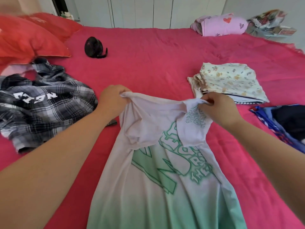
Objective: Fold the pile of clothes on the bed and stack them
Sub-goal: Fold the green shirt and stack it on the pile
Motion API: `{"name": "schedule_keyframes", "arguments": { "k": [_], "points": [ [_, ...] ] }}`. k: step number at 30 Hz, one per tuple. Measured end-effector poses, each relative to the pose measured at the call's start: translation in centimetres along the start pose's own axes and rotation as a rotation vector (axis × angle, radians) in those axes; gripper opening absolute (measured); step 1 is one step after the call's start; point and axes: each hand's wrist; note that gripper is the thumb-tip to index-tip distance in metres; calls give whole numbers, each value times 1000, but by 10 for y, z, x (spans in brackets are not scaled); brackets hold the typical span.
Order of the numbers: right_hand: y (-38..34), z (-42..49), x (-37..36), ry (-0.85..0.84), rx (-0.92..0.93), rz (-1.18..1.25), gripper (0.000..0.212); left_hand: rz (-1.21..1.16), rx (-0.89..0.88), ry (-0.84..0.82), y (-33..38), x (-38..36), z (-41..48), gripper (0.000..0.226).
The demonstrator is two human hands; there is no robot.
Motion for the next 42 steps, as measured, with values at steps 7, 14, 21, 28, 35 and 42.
{"name": "schedule_keyframes", "arguments": {
  "k": [7, 14, 21, 28, 35, 42],
  "points": [
    [-21, -131, 53, -87, 61, 91, 24, 4, -124, -134, 24, 60, -126, 16],
    [1, -259, 59, -304, 196, -30, 36, 87, -208, -460, 13, 65, -258, 34],
    [9, -265, 69, -830, 176, -232, 23, 309, -162, -960, 4, 67, -270, 28],
    [8, -177, 34, -389, 22, -248, 30, 166, -108, -475, 15, 34, -192, 33],
    [27, -134, -27, -507, -43, -404, 51, 510, 7, -603, -4, -20, -152, 48],
    [30, -83, -21, -464, 53, -468, 23, 594, -114, -391, -20, -20, -116, 36]
  ]
}}
Point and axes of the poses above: each hand's wrist, its own z-axis towards the middle knuckle, its own x-axis out of the back of the hand, y = z × x, and after that the axes turned 2 degrees about y, right-handed
